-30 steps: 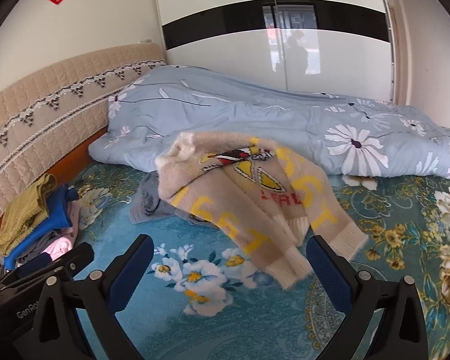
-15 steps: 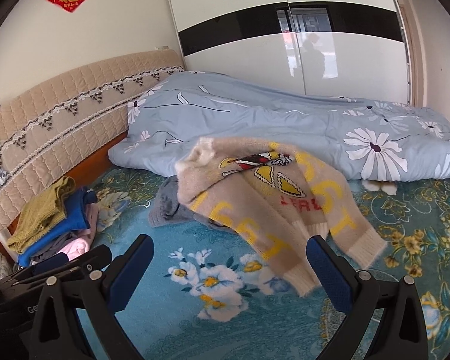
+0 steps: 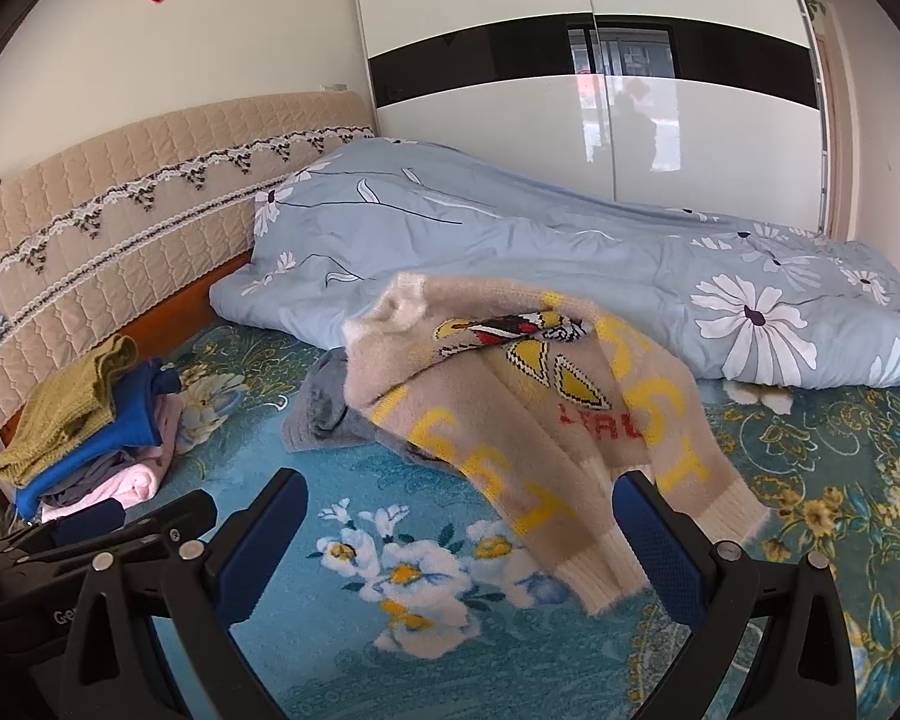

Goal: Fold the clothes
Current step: 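Move both grippers toward the crumpled beige sweater on the bed, then grasp the beige sweater's sleeve cuff with the right gripper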

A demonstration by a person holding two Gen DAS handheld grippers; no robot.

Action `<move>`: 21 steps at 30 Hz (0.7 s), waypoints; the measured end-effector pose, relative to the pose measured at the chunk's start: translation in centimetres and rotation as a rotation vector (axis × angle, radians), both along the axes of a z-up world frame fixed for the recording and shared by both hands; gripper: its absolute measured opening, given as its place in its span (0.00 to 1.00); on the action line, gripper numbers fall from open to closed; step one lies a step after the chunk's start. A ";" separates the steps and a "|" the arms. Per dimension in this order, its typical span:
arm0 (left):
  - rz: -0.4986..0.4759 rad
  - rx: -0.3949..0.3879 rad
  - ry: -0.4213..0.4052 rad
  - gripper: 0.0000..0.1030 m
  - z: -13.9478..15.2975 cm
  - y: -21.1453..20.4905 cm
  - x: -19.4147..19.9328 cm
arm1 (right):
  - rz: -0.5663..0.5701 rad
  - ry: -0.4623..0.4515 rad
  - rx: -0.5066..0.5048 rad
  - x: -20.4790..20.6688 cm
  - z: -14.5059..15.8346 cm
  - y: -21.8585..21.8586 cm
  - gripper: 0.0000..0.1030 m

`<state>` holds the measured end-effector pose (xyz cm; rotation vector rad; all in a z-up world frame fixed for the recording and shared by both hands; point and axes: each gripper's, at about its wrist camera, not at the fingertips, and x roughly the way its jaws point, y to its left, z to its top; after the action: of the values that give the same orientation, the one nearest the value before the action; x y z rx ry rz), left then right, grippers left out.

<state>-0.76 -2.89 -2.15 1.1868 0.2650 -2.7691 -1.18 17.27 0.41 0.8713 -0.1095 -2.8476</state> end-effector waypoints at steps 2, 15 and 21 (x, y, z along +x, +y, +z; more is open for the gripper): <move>0.003 -0.003 -0.002 0.86 -0.2 0.0 -0.2 | 0.005 0.001 0.019 -0.3 -0.1 -0.2 1.00; 0.023 0.023 0.018 0.86 -2.2 -0.2 -2.4 | 0.083 -0.077 0.058 -5.2 -1.8 -0.6 1.00; 0.088 0.105 0.017 0.86 -3.3 -1.9 -3.4 | 0.117 -0.074 0.115 -11.7 0.3 -1.6 1.00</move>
<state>-4.12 -4.83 -5.42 1.1451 0.4574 -2.7203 -12.91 15.70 0.75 0.9721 0.0948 -2.7361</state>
